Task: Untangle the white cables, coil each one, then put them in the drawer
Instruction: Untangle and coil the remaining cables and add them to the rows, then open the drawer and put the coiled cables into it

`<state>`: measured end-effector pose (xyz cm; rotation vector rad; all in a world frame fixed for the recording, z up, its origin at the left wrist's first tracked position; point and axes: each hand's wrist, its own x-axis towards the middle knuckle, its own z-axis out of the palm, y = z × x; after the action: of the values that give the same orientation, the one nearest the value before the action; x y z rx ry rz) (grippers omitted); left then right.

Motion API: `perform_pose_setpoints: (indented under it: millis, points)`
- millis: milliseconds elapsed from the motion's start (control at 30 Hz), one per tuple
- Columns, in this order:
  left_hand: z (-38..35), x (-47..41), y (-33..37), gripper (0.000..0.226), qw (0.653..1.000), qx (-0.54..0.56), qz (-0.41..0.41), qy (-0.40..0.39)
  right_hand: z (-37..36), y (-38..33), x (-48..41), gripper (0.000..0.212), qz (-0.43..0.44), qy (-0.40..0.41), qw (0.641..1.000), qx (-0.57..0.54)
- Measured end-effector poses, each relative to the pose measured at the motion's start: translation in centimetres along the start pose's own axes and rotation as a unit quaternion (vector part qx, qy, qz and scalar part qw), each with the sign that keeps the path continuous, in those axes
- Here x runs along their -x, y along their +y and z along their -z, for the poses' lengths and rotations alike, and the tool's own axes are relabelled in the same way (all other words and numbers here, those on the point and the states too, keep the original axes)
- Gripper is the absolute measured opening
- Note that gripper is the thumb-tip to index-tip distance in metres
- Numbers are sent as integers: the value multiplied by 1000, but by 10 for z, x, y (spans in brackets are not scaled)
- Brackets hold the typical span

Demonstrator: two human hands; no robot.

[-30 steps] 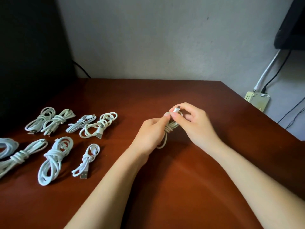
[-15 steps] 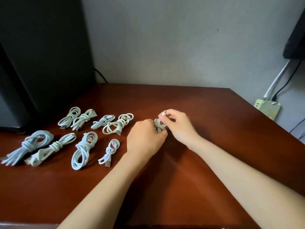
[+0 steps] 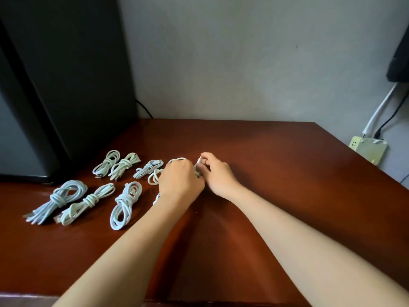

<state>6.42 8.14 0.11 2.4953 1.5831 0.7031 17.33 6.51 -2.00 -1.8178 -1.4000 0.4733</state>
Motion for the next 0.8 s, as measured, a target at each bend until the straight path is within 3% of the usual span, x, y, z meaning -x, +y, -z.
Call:
perform_pose_setpoints:
  millis: [100,233,400,567,667,800]
  points:
    - [0,1,-1,35,999,-28,-17,-11,9,3,6,51,3,-34,999,29]
    - [5,13,4,54,991,-106,-76,-20,35,4,24,51,43,-62,992,102]
    - [12,34,17,55,973,-131,-188,-40,71,1,66,52,98,-98,963,232]
    - [15,75,22,64,952,-127,-272,-68,89,2,122,50,151,-79,930,324]
    - [16,102,20,85,936,-85,-324,-114,93,11,161,40,227,-48,908,348]
    - [17,133,13,82,905,-53,-373,-196,98,27,213,32,349,-31,853,387]
